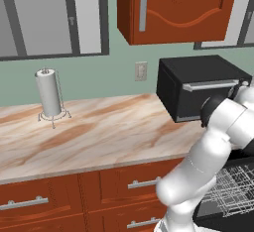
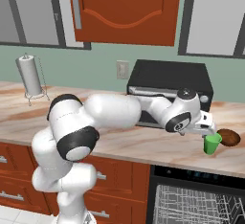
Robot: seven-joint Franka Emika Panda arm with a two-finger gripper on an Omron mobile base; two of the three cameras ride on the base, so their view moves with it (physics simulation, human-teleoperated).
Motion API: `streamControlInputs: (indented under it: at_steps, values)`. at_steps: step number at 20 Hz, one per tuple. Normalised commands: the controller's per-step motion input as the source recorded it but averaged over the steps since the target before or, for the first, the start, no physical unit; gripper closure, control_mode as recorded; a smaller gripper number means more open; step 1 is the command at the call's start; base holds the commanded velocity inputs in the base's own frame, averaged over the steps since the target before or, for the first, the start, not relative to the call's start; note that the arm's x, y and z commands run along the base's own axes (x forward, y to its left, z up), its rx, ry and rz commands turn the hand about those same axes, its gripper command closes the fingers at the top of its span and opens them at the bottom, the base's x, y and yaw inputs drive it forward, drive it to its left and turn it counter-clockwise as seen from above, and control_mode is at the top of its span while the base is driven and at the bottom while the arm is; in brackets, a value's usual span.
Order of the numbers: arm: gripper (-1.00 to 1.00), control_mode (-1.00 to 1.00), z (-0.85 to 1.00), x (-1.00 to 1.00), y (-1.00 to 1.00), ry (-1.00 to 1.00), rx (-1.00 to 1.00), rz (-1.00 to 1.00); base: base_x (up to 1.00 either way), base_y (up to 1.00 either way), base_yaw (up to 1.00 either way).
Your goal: Pick up the cup and bowl from the counter, place them in the dishwasher, and close the dishwasher door.
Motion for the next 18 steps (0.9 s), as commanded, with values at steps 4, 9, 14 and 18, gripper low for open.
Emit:
streamControlInputs:
  at_steps: [4, 9, 14, 18]
  values:
    - [-1.0, -1.0, -0.22, 0.35, -0.34, 0.0, 0.02, 0.0, 0.0, 0.0, 0.0]
    - [-1.0, -1.0, -0.1, 0.34, -0.39, 0.0, 0.01, 0.0, 0.0, 0.0, 0.0]
    - [-1.0, -1.0, 0.02, 0.27, -0.55, 0.0, 0.03, 0.0, 0.0, 0.0, 0.0]
    - [-1.0, -1.0, 0.29, 0.04, -0.4, -0.04, 0.08, 0.0, 0.0, 0.0, 0.0]
